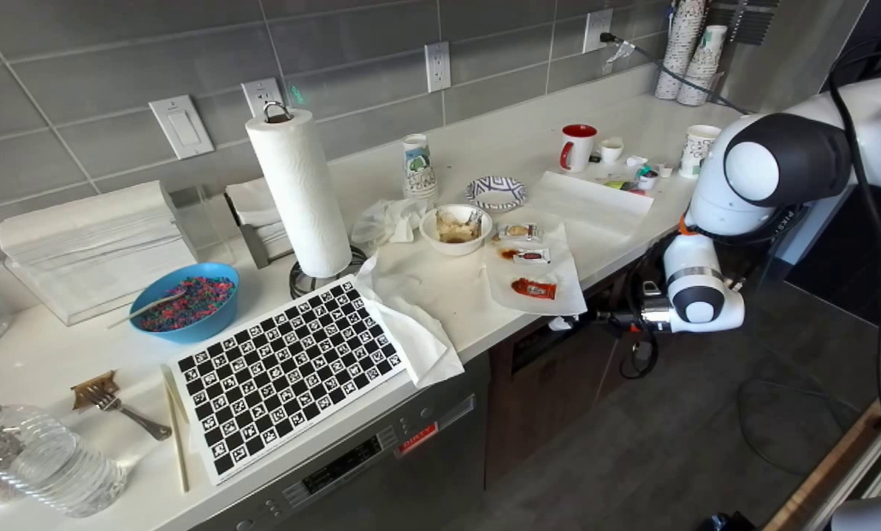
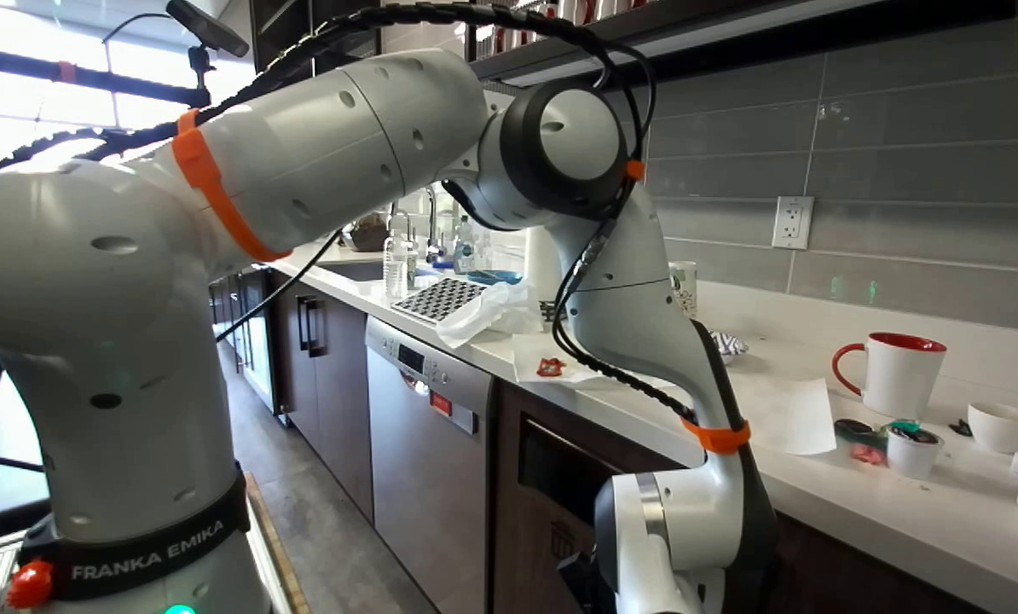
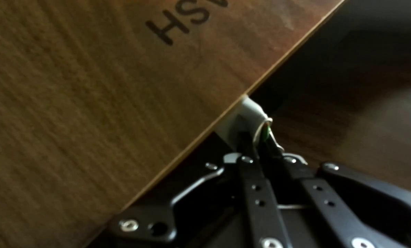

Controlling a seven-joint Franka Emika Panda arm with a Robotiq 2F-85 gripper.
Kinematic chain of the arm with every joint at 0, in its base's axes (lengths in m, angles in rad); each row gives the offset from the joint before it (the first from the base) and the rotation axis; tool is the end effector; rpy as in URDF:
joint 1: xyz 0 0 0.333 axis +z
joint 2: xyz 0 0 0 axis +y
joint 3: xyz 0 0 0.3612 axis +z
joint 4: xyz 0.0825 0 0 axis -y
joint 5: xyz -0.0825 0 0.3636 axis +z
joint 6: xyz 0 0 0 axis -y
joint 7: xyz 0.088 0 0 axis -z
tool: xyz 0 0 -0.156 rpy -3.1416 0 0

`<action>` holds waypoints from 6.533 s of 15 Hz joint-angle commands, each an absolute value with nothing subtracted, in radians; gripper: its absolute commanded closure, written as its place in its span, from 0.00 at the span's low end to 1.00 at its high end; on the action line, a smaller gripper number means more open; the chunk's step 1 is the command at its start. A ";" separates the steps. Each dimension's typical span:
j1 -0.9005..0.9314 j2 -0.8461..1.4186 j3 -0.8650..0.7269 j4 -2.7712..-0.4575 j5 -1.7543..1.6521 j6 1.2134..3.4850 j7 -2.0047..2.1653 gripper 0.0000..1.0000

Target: Place one of the small white containers in the trash can beneath the counter to the right of the dishwasher

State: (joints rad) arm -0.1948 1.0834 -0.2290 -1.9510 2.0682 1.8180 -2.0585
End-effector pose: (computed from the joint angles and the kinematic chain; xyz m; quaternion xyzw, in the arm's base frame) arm 0.5435 -0.1302 -0.0489 -0.8209 0.0629 -0.3979 0.4049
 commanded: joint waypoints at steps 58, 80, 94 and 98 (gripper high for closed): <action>-0.071 0.655 -0.238 -2.244 1.502 2.010 -1.349 0.00; 0.062 0.062 -0.055 -2.748 0.640 2.684 -0.429 0.00; -0.018 -0.199 -0.025 -2.800 -0.043 2.776 -0.006 0.00; -0.029 -0.221 -0.017 -2.743 -0.081 2.746 -0.004 0.00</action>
